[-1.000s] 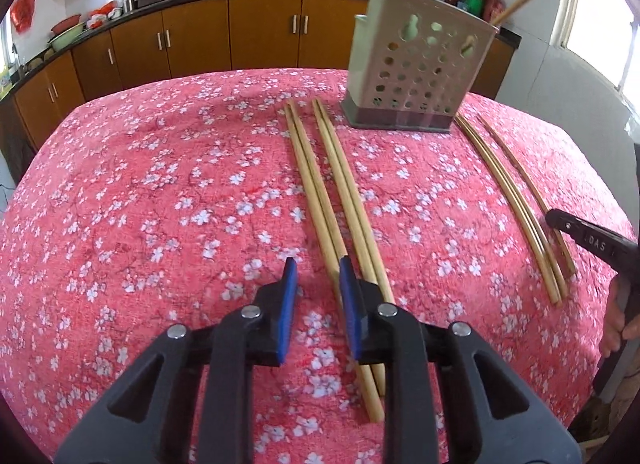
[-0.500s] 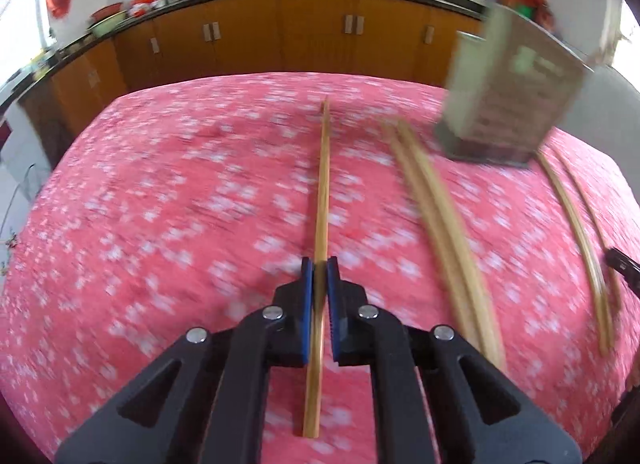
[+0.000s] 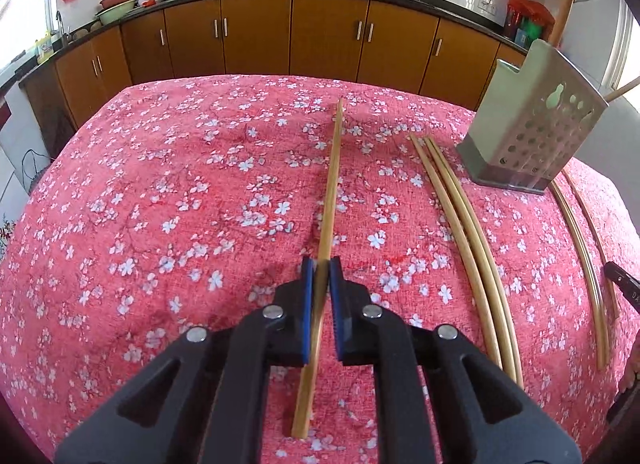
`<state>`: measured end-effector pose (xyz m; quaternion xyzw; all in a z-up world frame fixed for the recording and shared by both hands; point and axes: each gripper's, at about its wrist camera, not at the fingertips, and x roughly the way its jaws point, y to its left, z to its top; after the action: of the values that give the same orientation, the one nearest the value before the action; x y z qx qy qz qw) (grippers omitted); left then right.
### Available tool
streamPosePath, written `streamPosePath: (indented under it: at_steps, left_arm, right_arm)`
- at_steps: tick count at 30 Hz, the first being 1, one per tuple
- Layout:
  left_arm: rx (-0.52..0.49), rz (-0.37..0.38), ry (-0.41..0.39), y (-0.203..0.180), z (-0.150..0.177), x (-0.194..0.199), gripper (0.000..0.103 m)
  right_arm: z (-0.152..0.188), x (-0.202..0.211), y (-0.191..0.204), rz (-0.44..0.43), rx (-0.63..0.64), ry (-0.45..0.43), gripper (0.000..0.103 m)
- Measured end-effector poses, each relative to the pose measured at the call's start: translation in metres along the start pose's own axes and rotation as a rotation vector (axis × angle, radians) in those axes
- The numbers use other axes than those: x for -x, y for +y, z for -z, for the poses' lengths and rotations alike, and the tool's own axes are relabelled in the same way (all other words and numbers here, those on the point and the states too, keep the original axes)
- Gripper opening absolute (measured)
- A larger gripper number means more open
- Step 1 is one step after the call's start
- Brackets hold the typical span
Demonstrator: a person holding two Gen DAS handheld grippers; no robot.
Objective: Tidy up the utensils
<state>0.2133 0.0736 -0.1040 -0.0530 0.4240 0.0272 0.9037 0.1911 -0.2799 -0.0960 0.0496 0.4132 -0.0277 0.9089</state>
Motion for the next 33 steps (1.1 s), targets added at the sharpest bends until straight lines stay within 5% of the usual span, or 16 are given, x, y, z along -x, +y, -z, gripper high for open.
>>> streamPosePath:
  at_steps: [33]
  left_arm:
    - [0.005, 0.006, 0.001, 0.0001, -0.0007, 0.0014, 0.012]
  right_arm:
    - [0.0003, 0.0005, 0.0000, 0.001, 0.000, -0.001, 0.008]
